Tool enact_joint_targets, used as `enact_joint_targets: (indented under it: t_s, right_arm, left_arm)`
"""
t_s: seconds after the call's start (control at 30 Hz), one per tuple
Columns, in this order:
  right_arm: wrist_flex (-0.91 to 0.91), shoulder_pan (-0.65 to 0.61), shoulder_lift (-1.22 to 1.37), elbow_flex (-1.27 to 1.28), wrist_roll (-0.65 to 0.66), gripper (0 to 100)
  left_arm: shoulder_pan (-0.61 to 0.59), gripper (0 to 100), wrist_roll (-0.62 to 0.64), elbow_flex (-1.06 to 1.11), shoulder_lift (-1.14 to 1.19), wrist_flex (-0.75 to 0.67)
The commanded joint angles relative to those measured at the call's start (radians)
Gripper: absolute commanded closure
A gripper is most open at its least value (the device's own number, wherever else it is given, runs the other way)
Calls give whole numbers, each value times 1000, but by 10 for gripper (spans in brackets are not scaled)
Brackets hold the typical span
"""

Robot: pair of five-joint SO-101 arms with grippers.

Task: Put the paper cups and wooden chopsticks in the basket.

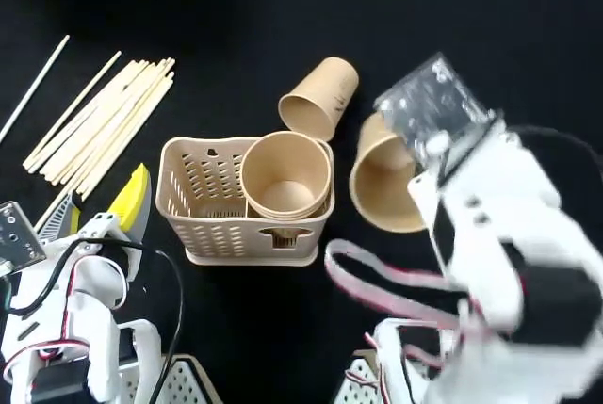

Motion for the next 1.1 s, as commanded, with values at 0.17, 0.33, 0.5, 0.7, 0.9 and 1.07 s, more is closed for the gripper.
enact_joint_targets:
  t_s: [0.17,0.33,0.5,0.7,0.9,1.07]
  right_arm:
    - [37,-307,-18,-120,-133,986]
    - [38,-377,-12,-91,-173,986]
    - [38,-381,-15,5,-173,986]
    - [37,-382,-13,93,-173,986]
    - [25,-491,-5,101,-175,986]
    - [-69,-532,-5,150,-218,985]
  left_arm:
    - [5,661,0,-5,9,-20]
    - [5,661,0,-5,9,-20]
    - [5,661,0,-5,9,-20]
    - [5,661,0,-5,9,-20]
    - [5,661,0,-5,9,-20]
    - [5,661,0,-5,9,-20]
